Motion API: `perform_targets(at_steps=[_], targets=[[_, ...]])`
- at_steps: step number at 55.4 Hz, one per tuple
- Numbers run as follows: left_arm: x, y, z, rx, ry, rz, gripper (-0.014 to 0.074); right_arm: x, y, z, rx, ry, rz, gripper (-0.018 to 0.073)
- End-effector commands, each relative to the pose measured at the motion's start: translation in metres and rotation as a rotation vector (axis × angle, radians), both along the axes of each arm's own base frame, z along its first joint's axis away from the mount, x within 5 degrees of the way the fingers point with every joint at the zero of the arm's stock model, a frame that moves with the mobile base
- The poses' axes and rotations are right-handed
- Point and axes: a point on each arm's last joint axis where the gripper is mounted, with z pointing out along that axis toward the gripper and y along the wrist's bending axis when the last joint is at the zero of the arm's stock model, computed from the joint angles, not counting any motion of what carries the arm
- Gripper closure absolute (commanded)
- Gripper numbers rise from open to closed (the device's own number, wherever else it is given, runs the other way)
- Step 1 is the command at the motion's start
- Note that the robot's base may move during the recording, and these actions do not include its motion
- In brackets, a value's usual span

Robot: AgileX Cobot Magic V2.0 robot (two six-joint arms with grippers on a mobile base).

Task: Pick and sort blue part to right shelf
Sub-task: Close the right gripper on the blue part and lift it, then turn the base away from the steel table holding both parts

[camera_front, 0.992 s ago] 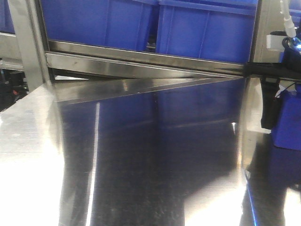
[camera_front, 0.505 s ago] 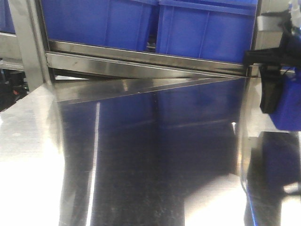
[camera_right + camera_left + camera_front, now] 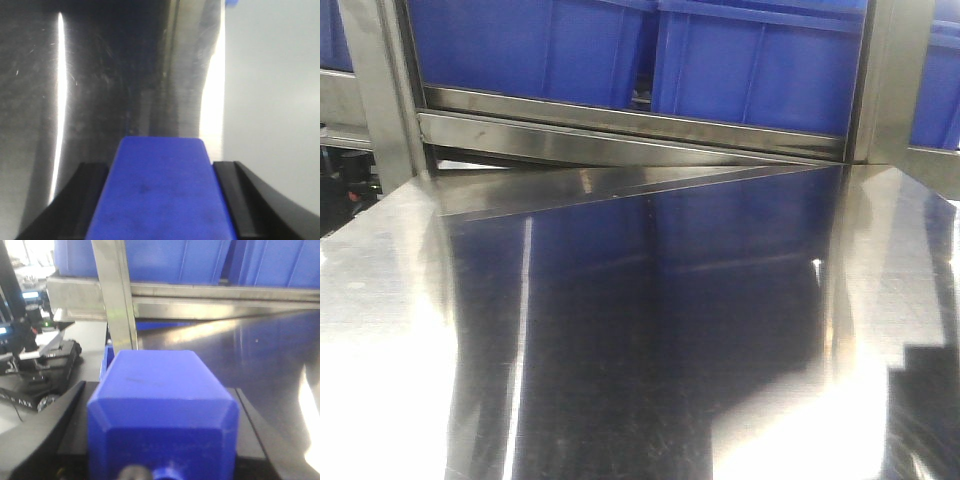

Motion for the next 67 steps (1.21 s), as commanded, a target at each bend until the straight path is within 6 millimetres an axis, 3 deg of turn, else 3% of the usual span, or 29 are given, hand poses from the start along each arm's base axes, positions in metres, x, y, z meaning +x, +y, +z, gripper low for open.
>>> perform_targets(at_steps=[1,23,38,48,67], targets=[[-0.001,0.000,0.016,-0.020,-0.100,0.001,0.0281,-0.024,-0.007,0.019,-0.036,-0.204,0.070,0.0476],[-0.001,0.000,0.016,-0.020,-0.100,0.001,0.0281,-0.130,-0.031,0.004,-0.005,-0.563,0.113,0.0476],[-0.001,0.000,0.016,-0.020,-0.100,0.001,0.0281,-0.181,-0.044,0.011,0.004,-0.819,0.109,0.0476],[-0.001,0.000,0.016,-0.020,-0.100,0.001,0.0281,-0.200,-0.048,0.016,0.026,-0.943,0.106,0.0476],[-0.001,0.000,0.016,-0.020,-0.100,0.001,0.0281,-0.202,-0.049,0.016,0.027,-0.949,0.105,0.0476]])
